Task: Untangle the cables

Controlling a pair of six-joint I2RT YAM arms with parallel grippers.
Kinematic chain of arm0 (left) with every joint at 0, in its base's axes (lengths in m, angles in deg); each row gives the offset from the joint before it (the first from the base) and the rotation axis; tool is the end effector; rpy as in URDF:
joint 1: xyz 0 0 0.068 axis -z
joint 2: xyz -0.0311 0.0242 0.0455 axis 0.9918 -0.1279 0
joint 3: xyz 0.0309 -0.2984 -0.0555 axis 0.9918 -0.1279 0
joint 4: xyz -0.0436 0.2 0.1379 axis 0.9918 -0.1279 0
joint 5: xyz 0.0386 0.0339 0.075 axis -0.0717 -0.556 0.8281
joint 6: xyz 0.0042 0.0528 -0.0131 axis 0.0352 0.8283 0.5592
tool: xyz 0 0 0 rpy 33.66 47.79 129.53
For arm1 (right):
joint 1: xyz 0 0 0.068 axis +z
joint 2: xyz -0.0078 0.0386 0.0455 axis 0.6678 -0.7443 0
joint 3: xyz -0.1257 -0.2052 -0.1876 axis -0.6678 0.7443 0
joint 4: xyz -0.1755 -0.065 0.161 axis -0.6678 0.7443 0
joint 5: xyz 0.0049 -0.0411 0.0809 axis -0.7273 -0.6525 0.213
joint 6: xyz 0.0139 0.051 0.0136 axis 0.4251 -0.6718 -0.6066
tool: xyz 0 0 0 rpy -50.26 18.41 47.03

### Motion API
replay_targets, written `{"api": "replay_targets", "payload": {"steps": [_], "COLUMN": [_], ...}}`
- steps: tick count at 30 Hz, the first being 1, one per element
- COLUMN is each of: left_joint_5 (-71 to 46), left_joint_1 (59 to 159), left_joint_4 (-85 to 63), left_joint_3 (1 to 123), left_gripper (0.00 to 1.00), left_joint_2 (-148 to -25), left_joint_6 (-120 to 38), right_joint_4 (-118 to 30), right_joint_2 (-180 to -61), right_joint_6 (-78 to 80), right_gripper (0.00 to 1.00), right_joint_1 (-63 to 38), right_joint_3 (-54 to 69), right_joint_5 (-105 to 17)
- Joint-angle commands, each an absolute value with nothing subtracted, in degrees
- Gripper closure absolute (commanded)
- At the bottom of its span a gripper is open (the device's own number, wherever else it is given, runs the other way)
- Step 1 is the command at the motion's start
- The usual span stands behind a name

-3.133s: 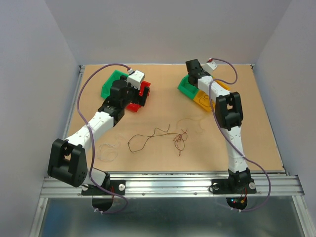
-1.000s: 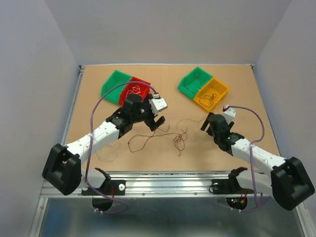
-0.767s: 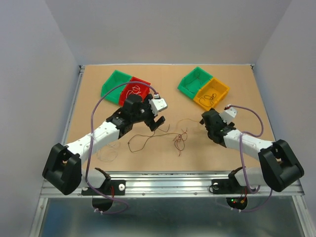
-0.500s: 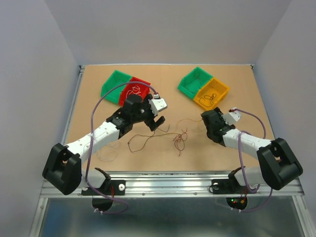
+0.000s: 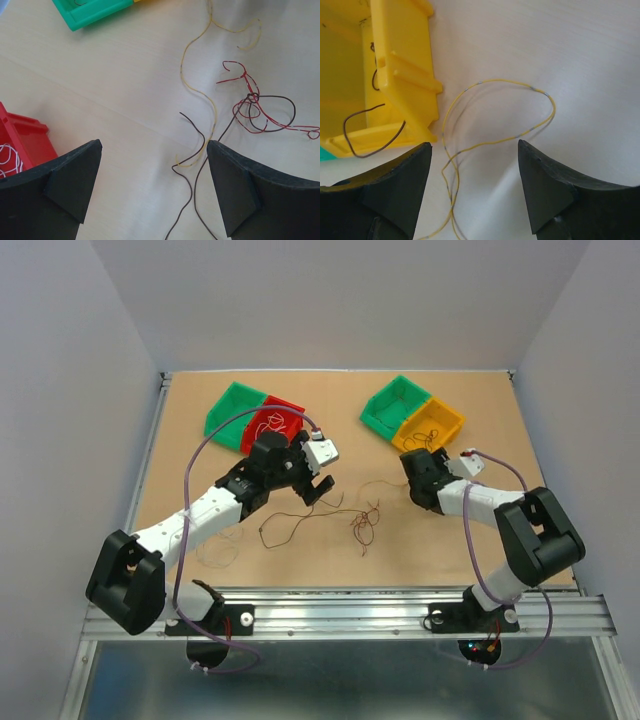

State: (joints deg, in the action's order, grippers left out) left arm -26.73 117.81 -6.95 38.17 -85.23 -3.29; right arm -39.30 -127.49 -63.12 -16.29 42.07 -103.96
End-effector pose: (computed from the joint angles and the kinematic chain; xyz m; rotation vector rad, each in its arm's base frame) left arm 0.2159 -0.1693 0.3160 1.1992 1.4993 -0.4843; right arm 0.2563 0.0908 0.2074 1.1070 1.7620 -0.1516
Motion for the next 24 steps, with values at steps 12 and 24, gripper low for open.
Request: {"api": "replay_targets", "payload": {"steps": [12, 24], "left_joint_5": [-26.93, -27.72], "left_joint_1": [117.90, 117.98], "left_joint_4": [-4.82, -4.65], "left_joint_3": [38.09, 38.44], "left_gripper": [0.02, 0.02], "left_joint_2": [-84.85, -85.99], "left_joint_6": [-2.46, -2.37], "right_joint_4": [-40.56, -46.84], "right_joint_2": [-134.32, -113.17], "right_joint_6": [-65.26, -42.30], "right_gripper": [0.79, 0.99], "right_joint_1": [-19.57, -17.03], "right_joint_3": [35.44, 42.72], "right_joint_5": [-109.63, -105.16]}}
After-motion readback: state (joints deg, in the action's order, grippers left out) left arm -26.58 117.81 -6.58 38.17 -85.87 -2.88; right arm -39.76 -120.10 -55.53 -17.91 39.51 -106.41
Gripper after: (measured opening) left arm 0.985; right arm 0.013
